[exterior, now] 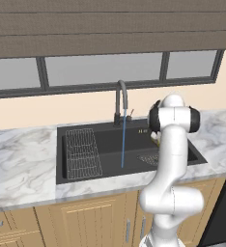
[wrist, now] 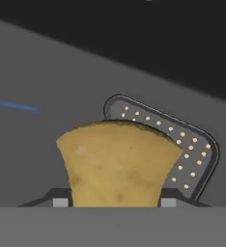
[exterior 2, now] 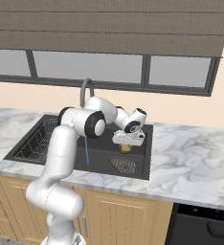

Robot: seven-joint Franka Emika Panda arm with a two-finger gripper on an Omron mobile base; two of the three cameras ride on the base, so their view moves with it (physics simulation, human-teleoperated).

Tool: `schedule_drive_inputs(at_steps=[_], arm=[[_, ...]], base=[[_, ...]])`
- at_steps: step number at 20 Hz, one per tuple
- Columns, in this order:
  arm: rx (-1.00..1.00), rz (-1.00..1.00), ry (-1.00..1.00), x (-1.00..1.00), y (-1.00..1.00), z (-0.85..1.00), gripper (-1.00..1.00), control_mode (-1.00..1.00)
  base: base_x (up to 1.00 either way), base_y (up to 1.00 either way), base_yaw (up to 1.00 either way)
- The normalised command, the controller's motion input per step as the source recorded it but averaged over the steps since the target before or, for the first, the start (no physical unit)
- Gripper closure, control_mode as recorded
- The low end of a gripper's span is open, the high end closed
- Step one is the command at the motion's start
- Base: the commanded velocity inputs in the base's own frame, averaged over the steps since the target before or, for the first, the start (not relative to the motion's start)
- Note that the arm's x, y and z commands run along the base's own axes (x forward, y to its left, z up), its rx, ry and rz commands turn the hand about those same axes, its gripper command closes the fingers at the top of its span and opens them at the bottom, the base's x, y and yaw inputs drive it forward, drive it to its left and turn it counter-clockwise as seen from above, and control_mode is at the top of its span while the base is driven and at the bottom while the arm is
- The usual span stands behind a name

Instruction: Soak the sponge with water for a few seconds and then drop it inside the sink.

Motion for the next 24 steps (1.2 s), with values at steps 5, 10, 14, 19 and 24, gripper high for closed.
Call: schedule_drive_inputs(at_steps=[5, 10, 14, 19, 24], arm=[[-0.03, 0.00, -0.04, 0.15, 0.05, -0.11, 1.00, -1.00], [-0.03, 0.00, -0.01, 0.01, 0.29, -0.04, 1.00, -1.00], [0.00, 0.00, 0.00, 0.00, 0.31, 0.00, 1.00, -1.00], [0.00, 0.00, 0.00, 0.00, 0.15, -0.18, 1.00, -1.00], [-0.03, -0.04, 0.00, -0.04, 0.00, -0.40, 1.00, -1.00]], base=[[0.00, 0.00, 0.00], [0.00, 0.00, 0.00], [0.00, 0.00, 0.00], [0.00, 0.00, 0.00], [0.00, 0.00, 0.00]])
